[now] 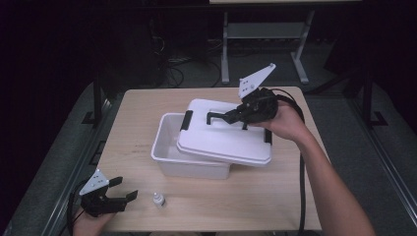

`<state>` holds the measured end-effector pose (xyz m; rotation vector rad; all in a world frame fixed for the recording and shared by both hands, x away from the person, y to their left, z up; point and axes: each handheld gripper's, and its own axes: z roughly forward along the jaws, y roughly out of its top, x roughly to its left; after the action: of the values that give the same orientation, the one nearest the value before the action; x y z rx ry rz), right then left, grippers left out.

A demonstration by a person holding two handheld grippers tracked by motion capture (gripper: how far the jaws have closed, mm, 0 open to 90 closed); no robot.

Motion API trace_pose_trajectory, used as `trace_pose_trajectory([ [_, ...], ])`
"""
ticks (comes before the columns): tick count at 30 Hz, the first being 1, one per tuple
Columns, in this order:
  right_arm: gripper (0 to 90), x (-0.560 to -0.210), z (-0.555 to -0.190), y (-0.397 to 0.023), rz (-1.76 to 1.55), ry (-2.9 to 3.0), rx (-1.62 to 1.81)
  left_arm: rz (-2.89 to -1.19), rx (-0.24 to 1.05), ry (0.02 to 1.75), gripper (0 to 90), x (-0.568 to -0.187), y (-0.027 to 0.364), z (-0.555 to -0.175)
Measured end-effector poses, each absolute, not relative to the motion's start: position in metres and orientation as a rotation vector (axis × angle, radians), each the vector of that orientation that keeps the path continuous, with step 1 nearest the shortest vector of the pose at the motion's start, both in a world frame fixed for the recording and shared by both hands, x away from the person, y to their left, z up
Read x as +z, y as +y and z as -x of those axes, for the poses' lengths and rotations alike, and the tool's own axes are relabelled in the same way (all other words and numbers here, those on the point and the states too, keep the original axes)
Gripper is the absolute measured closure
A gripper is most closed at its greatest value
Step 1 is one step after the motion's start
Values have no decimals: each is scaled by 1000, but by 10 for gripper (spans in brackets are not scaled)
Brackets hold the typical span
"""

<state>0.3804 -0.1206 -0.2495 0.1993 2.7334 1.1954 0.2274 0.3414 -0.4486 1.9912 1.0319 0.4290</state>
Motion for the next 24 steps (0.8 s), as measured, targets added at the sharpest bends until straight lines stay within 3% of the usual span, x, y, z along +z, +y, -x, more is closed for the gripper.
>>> trace_pose_trajectory([
  [24, 839, -241, -349, -206, -371, 2650, 1161, -2010, 427, 1032, 183, -450, 339, -228],
])
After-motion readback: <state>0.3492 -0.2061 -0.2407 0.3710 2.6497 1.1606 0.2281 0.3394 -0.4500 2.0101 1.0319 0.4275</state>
